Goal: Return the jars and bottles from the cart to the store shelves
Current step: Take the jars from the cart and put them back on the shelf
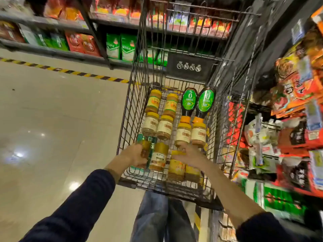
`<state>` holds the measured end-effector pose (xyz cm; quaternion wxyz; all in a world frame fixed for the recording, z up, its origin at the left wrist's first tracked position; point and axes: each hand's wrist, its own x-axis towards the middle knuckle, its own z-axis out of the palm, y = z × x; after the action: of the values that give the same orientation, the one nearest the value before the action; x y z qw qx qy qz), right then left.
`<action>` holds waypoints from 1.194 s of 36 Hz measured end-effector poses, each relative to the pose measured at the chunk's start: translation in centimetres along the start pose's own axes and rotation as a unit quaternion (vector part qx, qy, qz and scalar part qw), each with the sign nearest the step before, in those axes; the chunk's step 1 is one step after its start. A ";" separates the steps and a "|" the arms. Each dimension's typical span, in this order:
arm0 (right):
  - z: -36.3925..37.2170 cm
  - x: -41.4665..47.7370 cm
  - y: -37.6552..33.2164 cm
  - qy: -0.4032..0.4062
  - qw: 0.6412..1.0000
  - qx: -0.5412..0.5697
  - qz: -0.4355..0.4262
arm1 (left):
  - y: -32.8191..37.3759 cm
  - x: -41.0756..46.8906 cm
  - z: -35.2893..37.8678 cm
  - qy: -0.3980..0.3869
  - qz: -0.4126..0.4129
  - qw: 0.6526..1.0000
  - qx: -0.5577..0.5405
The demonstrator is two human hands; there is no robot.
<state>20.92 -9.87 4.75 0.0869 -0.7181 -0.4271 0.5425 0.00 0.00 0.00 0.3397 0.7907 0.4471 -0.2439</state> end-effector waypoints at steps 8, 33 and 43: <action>2.3 4.8 1.9 -0.036 0.997 0.056 0.050 | -1.7 4.4 4.0 0.008 -0.105 0.994 -0.017; 5.3 9.1 5.4 -0.061 0.987 0.103 0.103 | -2.2 7.9 7.3 -0.061 -0.253 0.914 -0.311; 6.1 9.3 4.4 -0.068 0.991 0.015 0.110 | -2.2 7.8 5.4 -0.084 -0.185 0.862 -0.465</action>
<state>18.41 -8.12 -6.84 0.0078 -0.7206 -0.3425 0.6029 1.35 1.00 -9.56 0.6527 0.4205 0.6164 -0.1311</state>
